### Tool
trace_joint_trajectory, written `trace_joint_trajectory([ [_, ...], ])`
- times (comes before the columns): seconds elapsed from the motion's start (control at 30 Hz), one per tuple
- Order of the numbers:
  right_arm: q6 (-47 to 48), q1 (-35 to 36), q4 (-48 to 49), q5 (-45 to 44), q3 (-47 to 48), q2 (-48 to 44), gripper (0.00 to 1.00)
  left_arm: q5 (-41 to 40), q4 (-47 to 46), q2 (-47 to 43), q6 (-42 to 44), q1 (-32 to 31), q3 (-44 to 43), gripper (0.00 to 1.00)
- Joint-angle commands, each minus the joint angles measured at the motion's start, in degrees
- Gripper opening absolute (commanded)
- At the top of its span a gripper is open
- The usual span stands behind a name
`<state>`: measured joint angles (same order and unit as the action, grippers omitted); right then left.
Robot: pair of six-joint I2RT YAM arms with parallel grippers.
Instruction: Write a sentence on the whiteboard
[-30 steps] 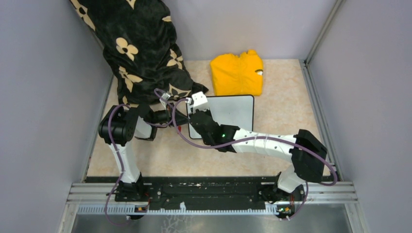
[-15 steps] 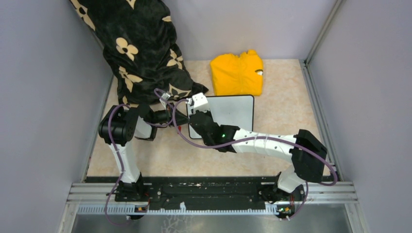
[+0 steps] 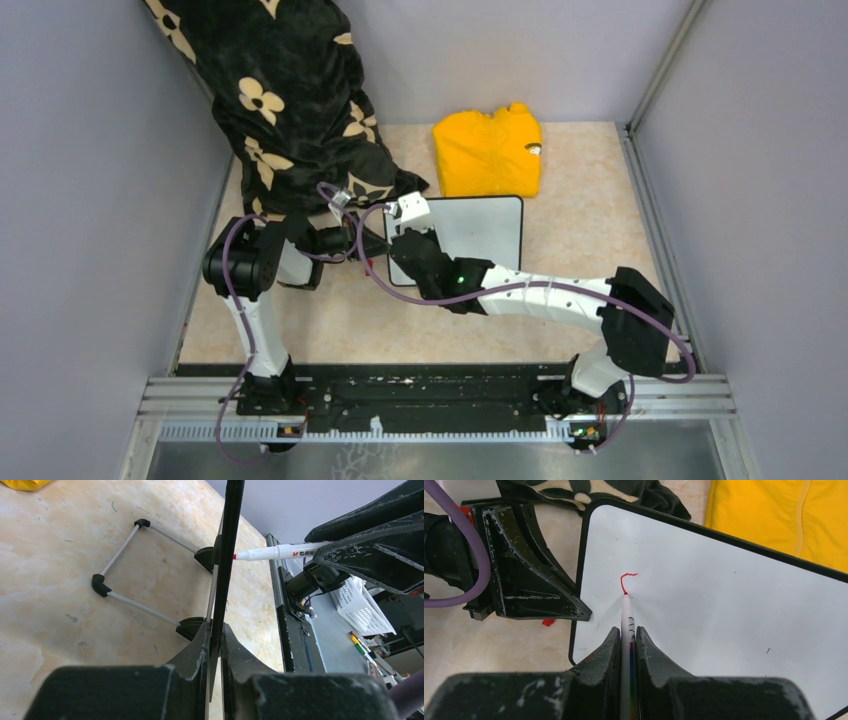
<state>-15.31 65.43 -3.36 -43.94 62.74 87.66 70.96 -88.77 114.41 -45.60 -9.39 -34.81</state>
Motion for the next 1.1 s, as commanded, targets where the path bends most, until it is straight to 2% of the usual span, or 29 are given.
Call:
trace_joint_trajectory([
  [0.0, -0.77, -0.65, -1.02, -2.64, 0.28, -2.51, 0.0, 0.57, -13.85, -0.94, -0.47, -0.28, -0.44, 0.0],
  [1.07, -0.34, -0.65, -0.37, 4.97, 2.97, 0.9, 0.0, 0.41, -13.88, -1.1, -0.54, -0.32, -0.44, 0.0],
])
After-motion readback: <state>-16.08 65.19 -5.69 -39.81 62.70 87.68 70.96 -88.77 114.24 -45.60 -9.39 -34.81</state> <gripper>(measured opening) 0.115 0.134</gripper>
